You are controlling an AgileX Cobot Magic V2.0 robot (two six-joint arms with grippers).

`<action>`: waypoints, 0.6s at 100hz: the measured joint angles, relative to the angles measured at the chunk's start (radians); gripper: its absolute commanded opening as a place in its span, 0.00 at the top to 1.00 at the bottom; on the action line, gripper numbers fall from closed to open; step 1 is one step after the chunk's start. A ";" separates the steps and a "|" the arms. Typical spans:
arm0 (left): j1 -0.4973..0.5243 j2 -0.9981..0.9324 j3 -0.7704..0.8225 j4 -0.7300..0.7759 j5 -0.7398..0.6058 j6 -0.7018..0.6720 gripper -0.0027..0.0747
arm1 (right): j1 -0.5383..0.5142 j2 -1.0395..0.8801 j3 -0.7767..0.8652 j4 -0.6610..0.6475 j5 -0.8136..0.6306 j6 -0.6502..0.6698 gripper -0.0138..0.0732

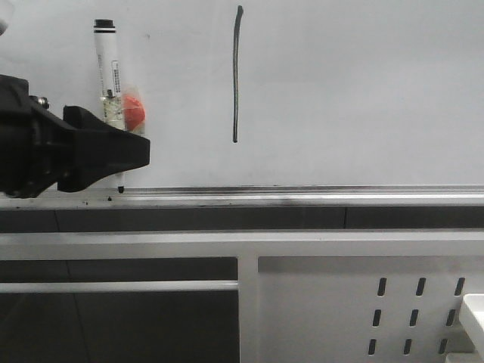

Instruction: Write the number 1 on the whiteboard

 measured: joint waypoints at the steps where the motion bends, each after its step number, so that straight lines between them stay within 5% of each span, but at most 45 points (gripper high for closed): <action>1: 0.000 0.000 0.000 0.000 0.000 0.000 0.53 | 0.000 0.000 0.000 0.000 0.000 0.000 0.44; 49: 0.000 -0.101 0.128 -0.001 -0.042 -0.026 0.53 | 0.000 0.000 0.000 0.000 0.035 0.000 0.44; 60: 0.000 -0.122 0.175 0.012 -0.065 -0.026 0.53 | 0.000 0.000 0.000 0.000 0.081 0.000 0.56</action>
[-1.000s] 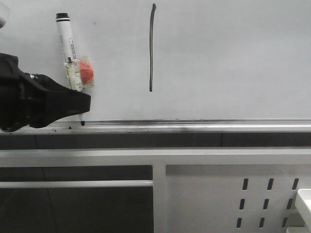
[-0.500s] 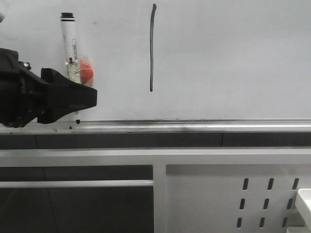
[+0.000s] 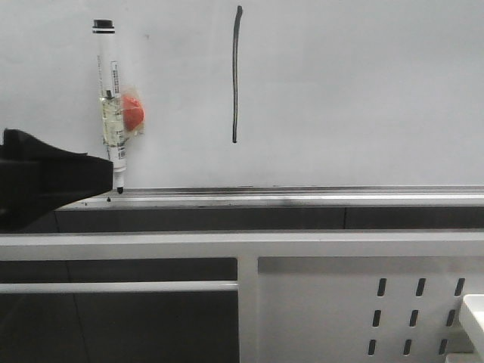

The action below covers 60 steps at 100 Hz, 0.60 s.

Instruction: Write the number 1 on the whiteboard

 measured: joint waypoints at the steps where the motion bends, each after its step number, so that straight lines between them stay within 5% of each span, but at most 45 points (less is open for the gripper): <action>1: 0.000 -0.004 0.003 0.002 -0.004 0.000 0.54 | 0.000 0.000 0.000 0.000 0.003 0.000 0.60; 11: 0.000 -0.031 0.062 0.017 -0.120 0.000 0.64 | 0.000 -0.030 0.019 0.000 0.002 0.000 0.93; 24: 0.000 -0.057 0.134 0.028 -0.294 0.000 1.00 | 0.000 -0.129 0.093 0.000 -0.018 0.006 0.90; 60: 0.002 -0.059 0.208 0.118 -0.331 0.078 0.99 | 0.000 -0.533 0.494 0.000 -0.264 0.021 0.90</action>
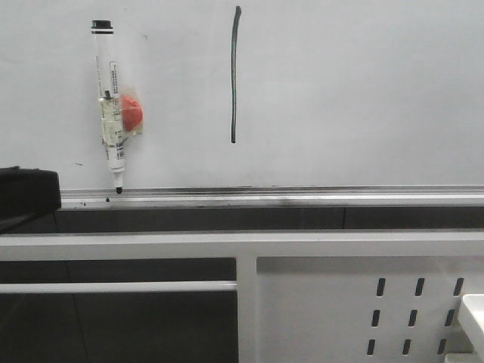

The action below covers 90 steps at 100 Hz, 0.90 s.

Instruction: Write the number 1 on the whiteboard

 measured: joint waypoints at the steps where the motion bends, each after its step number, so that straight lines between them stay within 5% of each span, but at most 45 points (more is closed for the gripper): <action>1: 0.000 0.000 0.000 0.005 0.000 0.004 0.99 | 0.000 -0.014 0.018 0.000 -0.007 0.000 0.90; 20: 0.000 0.000 0.000 0.053 0.017 0.039 0.99 | 0.000 -0.144 0.241 0.000 -0.065 0.000 0.91; 43: 0.000 0.000 -0.080 0.231 0.229 0.037 0.99 | 0.000 -0.157 0.335 0.042 -0.119 0.001 0.91; 90: 0.000 -0.228 -0.357 0.581 0.457 -0.419 0.99 | 0.000 -0.157 0.337 0.054 -0.131 0.001 0.91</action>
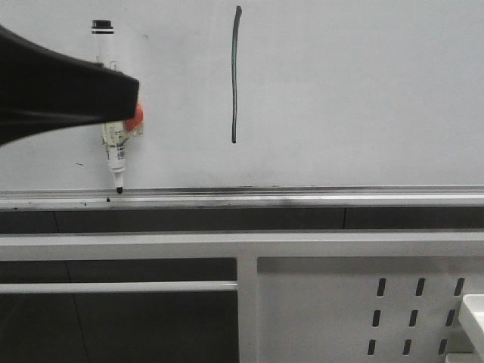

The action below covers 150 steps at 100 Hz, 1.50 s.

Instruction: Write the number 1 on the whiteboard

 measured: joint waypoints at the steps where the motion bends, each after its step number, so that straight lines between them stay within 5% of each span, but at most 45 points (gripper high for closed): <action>1: 0.000 -0.008 0.000 0.007 0.012 -0.016 0.99 | 0.000 0.000 0.000 0.000 0.000 0.000 0.91; 29: 0.000 -0.285 0.023 0.246 0.027 -0.330 0.99 | 0.000 0.000 0.000 0.000 0.000 0.002 0.91; 49: 0.000 -0.391 0.027 0.309 0.050 -0.357 0.99 | 0.000 0.000 0.000 0.002 0.000 0.002 0.91; 74: 0.006 -0.569 0.029 0.080 0.404 -0.364 0.99 | 0.000 0.000 0.000 0.002 0.000 0.002 0.91; 90: 0.095 -0.799 0.051 0.121 0.531 -0.365 0.99 | 0.000 0.000 0.000 0.002 0.000 0.002 0.91; 116: 0.274 -1.066 0.125 0.186 0.549 -0.365 0.99 | 0.000 0.000 0.000 0.002 0.000 0.002 0.91; 137: 0.305 -1.065 0.184 0.030 0.535 -0.363 0.99 | 0.000 0.000 0.000 0.002 0.000 0.002 0.91; 150: 0.305 -1.065 0.222 -0.276 0.538 -0.195 0.99 | 0.000 0.000 0.000 0.002 0.000 0.002 0.91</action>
